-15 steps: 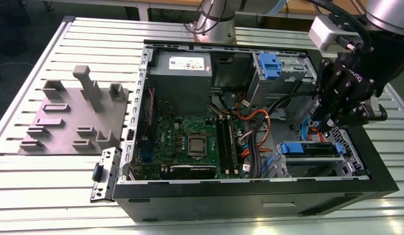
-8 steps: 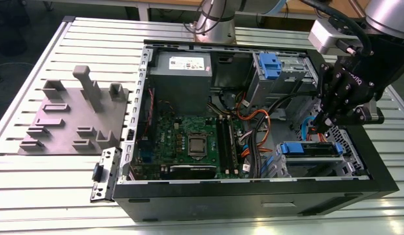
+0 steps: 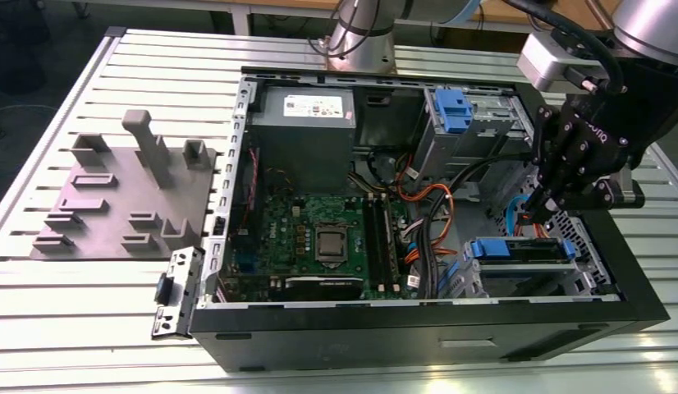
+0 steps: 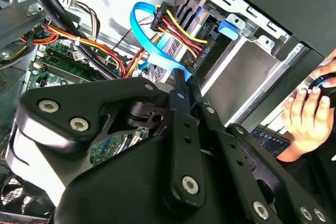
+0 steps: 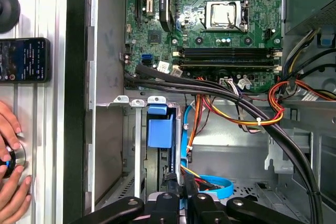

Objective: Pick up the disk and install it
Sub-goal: 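Insert the second disk wire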

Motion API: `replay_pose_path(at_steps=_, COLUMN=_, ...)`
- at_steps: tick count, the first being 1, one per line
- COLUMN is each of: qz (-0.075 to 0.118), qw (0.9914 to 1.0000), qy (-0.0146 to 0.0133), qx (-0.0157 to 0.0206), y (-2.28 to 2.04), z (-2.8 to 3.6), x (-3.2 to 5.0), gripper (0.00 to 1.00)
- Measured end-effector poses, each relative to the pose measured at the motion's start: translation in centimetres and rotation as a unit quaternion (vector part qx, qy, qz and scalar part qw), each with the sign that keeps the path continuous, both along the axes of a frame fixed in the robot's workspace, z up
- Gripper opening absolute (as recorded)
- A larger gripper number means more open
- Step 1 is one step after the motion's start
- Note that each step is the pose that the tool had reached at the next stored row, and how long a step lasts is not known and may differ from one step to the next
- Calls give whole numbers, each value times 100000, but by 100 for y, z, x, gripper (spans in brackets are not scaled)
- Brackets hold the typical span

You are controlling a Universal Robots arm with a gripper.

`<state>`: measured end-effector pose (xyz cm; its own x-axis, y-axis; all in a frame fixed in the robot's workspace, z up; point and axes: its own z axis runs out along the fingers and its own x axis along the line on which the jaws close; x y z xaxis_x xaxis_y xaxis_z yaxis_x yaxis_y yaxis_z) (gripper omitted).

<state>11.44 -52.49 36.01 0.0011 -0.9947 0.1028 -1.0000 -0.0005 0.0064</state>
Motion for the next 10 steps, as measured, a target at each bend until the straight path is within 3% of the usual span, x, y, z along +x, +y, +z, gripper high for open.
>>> replay_pose_path(at_steps=10, qz=0, qw=100000, qy=4, qx=73, y=-1, z=-1, x=-25, gripper=16)
